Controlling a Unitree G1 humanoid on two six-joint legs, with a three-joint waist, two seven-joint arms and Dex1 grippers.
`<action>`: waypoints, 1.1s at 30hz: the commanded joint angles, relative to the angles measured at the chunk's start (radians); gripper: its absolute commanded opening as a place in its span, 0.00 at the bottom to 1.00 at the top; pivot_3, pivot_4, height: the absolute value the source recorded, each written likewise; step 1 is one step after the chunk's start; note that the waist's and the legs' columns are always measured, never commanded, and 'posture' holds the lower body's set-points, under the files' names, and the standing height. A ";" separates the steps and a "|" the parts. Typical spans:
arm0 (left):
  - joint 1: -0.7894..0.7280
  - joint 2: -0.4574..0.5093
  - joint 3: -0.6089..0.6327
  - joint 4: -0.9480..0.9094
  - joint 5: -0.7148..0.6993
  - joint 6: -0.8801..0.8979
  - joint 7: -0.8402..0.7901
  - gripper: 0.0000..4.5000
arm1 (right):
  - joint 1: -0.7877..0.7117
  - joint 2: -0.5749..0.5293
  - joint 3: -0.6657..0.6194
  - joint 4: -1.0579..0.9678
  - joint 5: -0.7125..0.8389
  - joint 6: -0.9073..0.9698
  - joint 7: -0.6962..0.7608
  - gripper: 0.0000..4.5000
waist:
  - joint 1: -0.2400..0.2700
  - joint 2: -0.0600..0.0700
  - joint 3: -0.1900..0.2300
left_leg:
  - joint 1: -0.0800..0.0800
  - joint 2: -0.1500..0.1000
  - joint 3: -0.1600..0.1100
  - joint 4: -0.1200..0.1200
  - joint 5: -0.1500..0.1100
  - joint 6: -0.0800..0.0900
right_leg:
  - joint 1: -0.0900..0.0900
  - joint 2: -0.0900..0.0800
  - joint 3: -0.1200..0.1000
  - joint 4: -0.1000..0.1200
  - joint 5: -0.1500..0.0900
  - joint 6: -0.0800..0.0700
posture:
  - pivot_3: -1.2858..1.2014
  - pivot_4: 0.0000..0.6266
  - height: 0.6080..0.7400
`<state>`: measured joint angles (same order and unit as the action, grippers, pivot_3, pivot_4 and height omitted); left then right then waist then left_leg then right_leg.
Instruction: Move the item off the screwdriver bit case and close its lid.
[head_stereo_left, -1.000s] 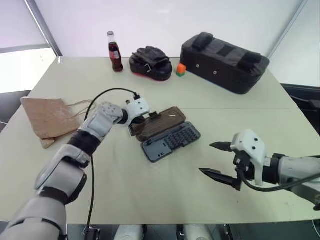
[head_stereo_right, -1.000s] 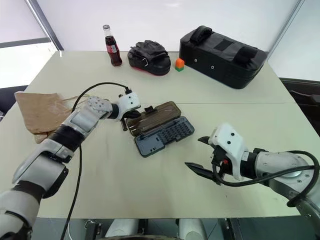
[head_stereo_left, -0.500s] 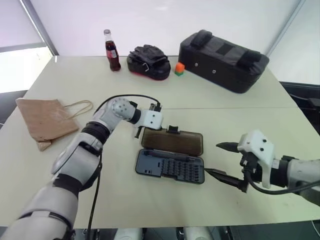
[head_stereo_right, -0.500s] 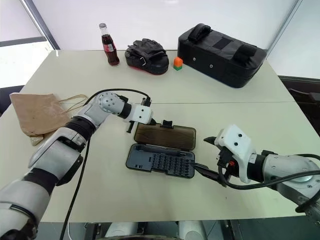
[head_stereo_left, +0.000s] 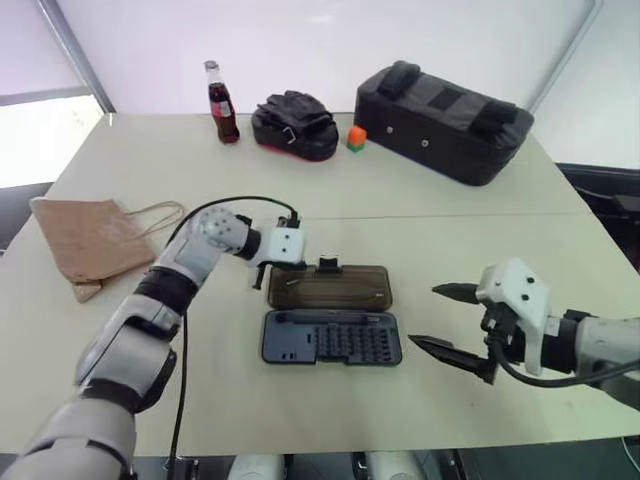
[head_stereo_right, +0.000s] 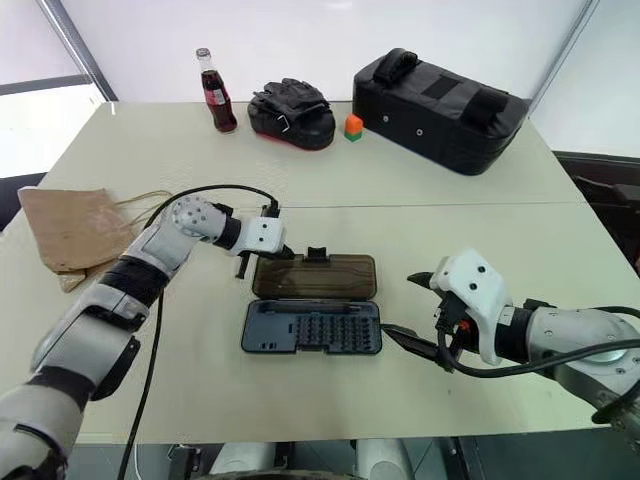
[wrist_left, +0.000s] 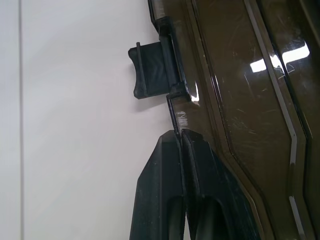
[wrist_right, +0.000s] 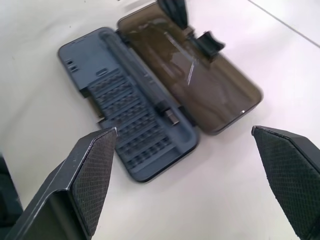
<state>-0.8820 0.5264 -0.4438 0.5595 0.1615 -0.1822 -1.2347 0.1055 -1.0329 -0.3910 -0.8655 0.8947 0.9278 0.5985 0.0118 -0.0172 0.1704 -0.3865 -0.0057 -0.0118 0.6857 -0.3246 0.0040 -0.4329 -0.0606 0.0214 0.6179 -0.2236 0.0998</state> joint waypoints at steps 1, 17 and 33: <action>0.035 0.018 0.009 -0.124 -0.012 0.076 -0.042 0.00 | -0.013 -0.002 0.001 -0.001 -0.013 -0.020 0.009 1.00 | 0.001 0.000 0.000 | 0.000 0.000 0.000 0.000 0.000 0.000 | 0.000 0.000 0.000 0.000 0.000 0.000 | 0.52 0.24 1.00; 0.055 0.035 0.009 -0.219 0.019 0.264 -0.040 0.00 | -0.014 0.004 0.009 0.004 -0.034 -0.019 0.015 1.00 | 0.000 0.000 0.000 | 0.000 -0.001 0.000 0.000 0.000 0.000 | 0.001 0.000 0.000 0.000 0.000 0.000 | 0.52 0.24 1.00; 0.038 0.008 0.042 -0.203 0.008 0.270 0.055 0.50 | -0.020 0.007 0.021 0.016 -0.058 -0.030 0.027 1.00 | 0.001 0.000 0.000 | 0.000 -0.001 0.000 0.004 0.000 0.000 | 0.001 0.000 0.000 0.002 0.000 0.000 | 0.52 0.24 1.00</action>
<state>-0.8226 0.5373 -0.4357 0.3564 0.1737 0.0935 -1.1932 0.0944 -1.0311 -0.3623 -0.8405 0.8387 0.9153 0.6212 0.0129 -0.0171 0.1704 -0.3865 -0.0068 -0.0118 0.6901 -0.3245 0.0038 -0.4316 -0.0609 0.0214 0.6205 -0.2235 0.0999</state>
